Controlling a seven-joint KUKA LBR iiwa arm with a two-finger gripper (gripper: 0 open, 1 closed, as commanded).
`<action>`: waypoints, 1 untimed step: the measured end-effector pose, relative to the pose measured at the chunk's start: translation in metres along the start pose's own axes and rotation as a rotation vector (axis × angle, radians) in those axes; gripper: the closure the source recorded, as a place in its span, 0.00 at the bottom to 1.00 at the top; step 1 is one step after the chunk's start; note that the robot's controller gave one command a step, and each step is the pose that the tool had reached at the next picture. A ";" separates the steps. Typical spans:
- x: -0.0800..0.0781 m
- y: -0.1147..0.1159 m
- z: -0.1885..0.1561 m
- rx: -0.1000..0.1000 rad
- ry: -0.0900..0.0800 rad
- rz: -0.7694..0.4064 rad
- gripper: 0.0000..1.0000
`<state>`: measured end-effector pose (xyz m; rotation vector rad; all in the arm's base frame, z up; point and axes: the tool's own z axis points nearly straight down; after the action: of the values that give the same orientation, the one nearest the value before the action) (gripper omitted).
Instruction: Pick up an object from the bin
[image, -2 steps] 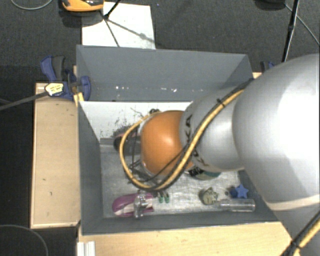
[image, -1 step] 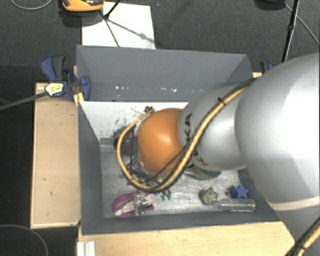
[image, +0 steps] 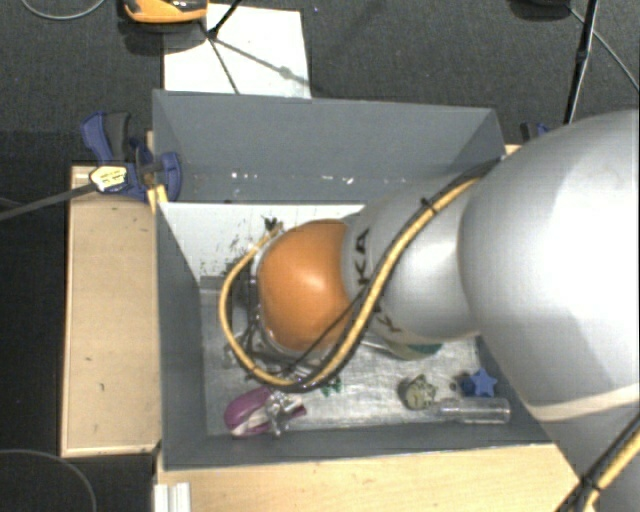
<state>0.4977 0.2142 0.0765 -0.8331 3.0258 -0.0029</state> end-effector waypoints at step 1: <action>0.000 -0.015 -0.008 -0.002 -0.011 -0.253 0.00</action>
Offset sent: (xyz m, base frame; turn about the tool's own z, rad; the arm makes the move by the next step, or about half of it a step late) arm 0.0046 -0.0148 0.0048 -0.2531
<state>0.5053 0.2011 0.0845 -1.2041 2.8873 0.0038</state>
